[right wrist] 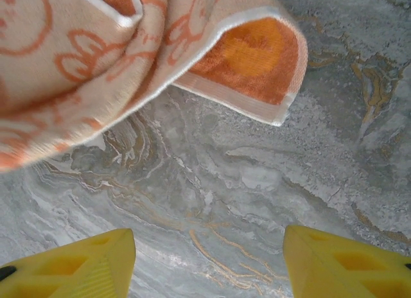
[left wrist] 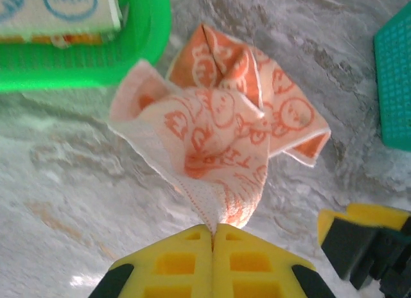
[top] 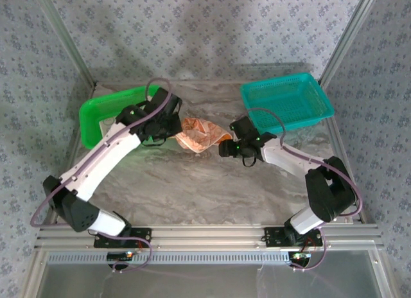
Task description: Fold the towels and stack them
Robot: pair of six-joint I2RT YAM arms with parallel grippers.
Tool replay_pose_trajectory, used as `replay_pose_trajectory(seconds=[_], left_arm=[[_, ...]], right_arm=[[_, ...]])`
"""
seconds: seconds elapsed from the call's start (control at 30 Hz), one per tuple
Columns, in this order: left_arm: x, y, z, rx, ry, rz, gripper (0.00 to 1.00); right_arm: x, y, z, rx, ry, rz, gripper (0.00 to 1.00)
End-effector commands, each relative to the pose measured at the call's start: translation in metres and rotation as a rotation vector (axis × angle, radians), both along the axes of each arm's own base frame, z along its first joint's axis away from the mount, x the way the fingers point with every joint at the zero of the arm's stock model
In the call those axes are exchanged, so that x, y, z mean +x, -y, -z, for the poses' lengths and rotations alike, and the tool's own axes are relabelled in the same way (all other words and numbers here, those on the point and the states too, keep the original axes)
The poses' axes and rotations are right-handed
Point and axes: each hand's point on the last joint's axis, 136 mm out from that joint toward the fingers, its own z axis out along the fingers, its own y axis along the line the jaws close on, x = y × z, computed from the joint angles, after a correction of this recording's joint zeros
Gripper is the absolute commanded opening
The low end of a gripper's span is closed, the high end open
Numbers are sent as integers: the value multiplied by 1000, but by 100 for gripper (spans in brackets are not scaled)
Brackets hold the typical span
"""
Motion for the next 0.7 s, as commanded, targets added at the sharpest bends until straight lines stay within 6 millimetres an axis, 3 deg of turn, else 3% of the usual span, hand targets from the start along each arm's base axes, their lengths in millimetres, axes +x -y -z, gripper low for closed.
replay_pose_trajectory(seconds=[0.0, 0.03, 0.07, 0.13, 0.17, 0.27, 0.43, 0.57, 0.67], left_arm=[[-29, 29, 20, -120, -80, 26, 0], [-36, 37, 26, -143, -96, 45, 10], [-43, 46, 32, -173, -113, 69, 28], [-52, 48, 41, -178, -139, 68, 55], [-54, 45, 43, -171, -146, 62, 61], [-54, 26, 42, -113, -125, 37, 65], [-39, -21, 53, -72, -133, 4, 59], [-23, -61, 71, -30, -124, -15, 50], [-14, -80, 87, -57, -136, -26, 43]], right_arm=[[8, 2, -11, -7, 14, -4, 64], [10, 2, -12, -6, 17, -2, 64], [11, 2, -12, -7, 19, -1, 64], [10, -1, -12, -2, 13, -5, 64], [8, -3, -13, 2, 9, -8, 64], [-2, -13, -10, 6, -7, -16, 64], [-32, -49, -3, 16, -47, -49, 62], [-62, -96, 2, 52, -61, -114, 53], [-79, -136, 14, 68, -84, -187, 38]])
